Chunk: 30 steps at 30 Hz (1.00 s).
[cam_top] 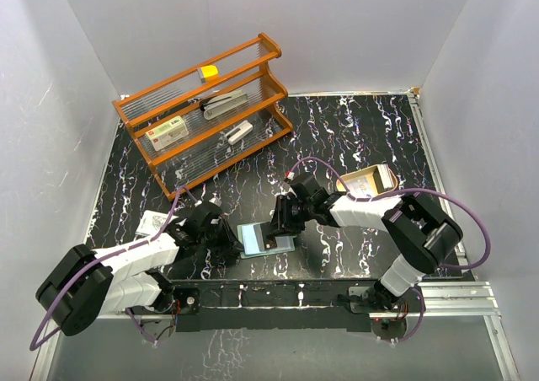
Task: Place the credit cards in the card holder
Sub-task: Insert the credit card into the card holder.
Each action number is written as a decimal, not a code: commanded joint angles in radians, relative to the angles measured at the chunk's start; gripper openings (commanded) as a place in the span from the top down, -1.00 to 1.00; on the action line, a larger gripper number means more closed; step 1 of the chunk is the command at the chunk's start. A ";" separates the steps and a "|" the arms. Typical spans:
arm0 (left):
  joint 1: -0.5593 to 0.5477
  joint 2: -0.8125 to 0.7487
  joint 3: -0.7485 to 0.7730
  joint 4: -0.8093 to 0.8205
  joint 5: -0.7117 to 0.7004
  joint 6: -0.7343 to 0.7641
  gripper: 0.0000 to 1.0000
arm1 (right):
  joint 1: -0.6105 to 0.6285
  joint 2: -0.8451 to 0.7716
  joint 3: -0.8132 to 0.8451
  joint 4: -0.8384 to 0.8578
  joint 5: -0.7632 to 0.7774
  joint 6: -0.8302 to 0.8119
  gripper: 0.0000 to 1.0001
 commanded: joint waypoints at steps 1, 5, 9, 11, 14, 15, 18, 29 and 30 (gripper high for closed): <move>-0.006 0.000 -0.024 -0.035 0.017 -0.002 1.00 | 0.004 -0.038 0.012 -0.073 0.087 -0.041 0.29; -0.006 -0.007 -0.028 -0.030 0.017 -0.005 1.00 | 0.007 -0.034 0.002 -0.053 0.065 -0.035 0.22; -0.006 -0.007 -0.031 -0.027 0.018 -0.005 1.00 | 0.020 -0.007 0.004 -0.034 0.055 -0.024 0.19; -0.006 -0.005 -0.030 -0.027 0.019 -0.004 1.00 | 0.029 0.005 0.011 -0.025 0.050 -0.019 0.18; -0.006 -0.007 -0.030 -0.023 0.019 -0.003 1.00 | 0.042 0.015 0.022 -0.021 0.051 -0.013 0.18; -0.007 -0.007 -0.030 -0.020 0.020 -0.004 1.00 | 0.045 0.017 0.024 -0.016 0.048 -0.009 0.18; -0.007 -0.004 -0.033 -0.010 0.023 -0.006 1.00 | 0.055 0.029 0.031 0.008 0.033 0.003 0.18; -0.006 0.008 -0.021 -0.013 0.027 0.002 1.00 | 0.096 0.068 0.049 0.112 -0.012 0.020 0.19; -0.006 0.010 -0.020 -0.014 0.027 0.004 1.00 | 0.099 0.066 0.048 0.121 -0.013 0.020 0.19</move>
